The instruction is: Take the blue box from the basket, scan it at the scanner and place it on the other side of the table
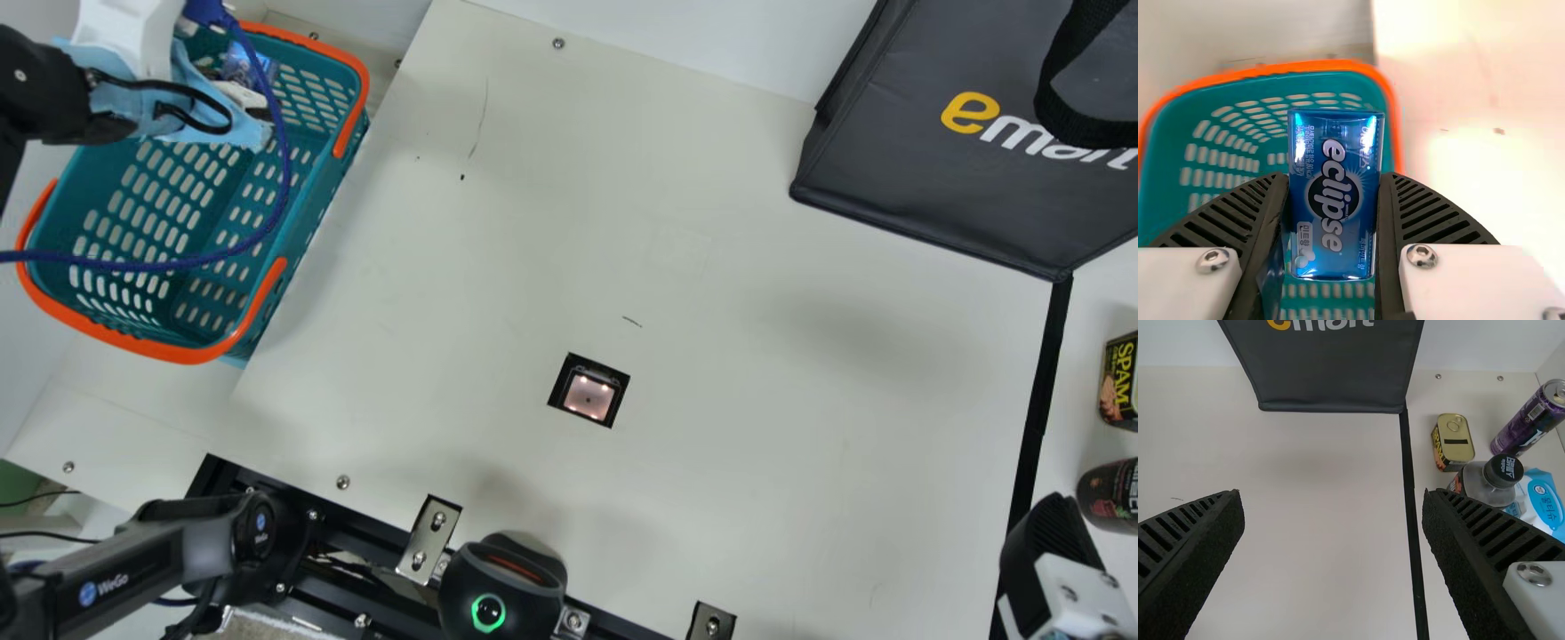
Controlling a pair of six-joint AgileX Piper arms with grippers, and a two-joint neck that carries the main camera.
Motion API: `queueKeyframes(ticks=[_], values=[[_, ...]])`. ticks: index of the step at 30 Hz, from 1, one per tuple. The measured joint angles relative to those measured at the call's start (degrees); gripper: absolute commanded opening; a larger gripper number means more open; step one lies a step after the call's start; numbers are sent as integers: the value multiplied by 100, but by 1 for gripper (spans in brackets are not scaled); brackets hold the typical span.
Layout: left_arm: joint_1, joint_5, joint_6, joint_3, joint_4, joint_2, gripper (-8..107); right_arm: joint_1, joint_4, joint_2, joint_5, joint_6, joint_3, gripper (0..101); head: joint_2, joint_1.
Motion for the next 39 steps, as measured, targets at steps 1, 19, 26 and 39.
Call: queueKeyframes(ticks=[1, 19, 26, 39], values=[[-52, 81, -45, 12, -22, -40, -8, 0, 0, 0, 0, 0, 0, 95, 0, 0], [-1706, 1256, -1574, 549, 87, -729, -8, 0, 0, 0, -6, 0, 0, 95, -9, 0], [-2600, 1304, -2353, 864, 280, -862, -8, 0, 0, 0, -6, 0, 0, 95, 0, 0], [-4450, 988, -3946, 1307, 602, -667, -8, 0, 0, 0, -6, 0, 0, 95, -9, 0]])
